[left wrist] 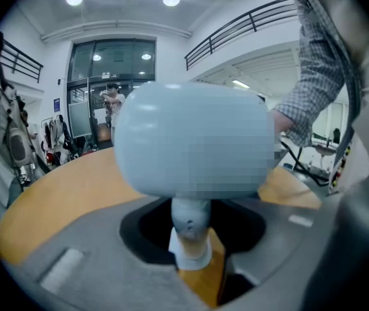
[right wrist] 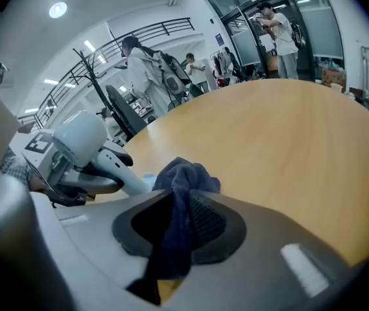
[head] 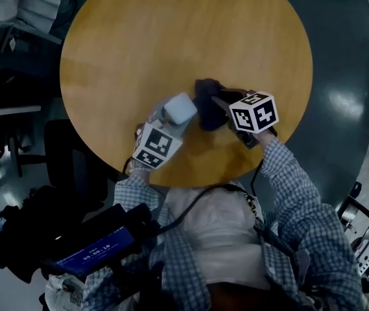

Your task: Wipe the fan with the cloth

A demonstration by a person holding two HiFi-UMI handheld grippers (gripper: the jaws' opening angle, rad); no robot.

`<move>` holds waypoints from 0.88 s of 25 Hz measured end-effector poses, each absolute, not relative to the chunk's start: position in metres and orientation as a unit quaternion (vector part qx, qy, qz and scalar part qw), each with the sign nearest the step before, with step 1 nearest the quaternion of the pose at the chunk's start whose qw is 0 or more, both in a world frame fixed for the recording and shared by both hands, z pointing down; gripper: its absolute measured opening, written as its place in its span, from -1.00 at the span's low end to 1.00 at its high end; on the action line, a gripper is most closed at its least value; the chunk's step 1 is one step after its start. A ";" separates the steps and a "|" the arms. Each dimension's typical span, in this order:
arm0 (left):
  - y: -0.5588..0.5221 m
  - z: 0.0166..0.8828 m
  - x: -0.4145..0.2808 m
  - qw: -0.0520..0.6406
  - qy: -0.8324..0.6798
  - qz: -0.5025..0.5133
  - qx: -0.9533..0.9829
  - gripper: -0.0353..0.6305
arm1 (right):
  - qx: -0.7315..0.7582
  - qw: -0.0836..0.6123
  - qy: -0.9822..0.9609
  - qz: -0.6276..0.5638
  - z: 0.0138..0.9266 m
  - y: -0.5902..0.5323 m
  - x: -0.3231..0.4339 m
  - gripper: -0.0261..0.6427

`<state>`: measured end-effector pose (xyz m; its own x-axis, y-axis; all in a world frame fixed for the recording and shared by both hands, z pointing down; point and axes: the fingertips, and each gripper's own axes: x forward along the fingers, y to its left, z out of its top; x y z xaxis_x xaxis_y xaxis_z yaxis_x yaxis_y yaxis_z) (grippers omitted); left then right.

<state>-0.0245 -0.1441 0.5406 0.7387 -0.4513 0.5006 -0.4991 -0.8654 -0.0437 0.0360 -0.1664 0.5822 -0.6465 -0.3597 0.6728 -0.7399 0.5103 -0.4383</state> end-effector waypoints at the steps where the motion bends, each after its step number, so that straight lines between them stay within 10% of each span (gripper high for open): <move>1: -0.144 0.539 -0.025 0.046 -0.255 0.255 0.932 -0.47 | 0.335 0.266 -0.831 0.357 0.583 -0.167 0.037 -0.69; 22: -0.154 0.560 -0.036 0.094 -0.278 0.272 0.917 -0.22 | 0.378 0.292 -0.834 0.276 0.588 -0.188 0.050 -0.41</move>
<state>-0.0359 -0.1544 0.5596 0.6979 -0.4583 0.5503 -0.5603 -0.8280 0.0209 0.0504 -0.1882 0.5875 -0.5438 -0.4690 0.6960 -0.7918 0.5616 -0.2401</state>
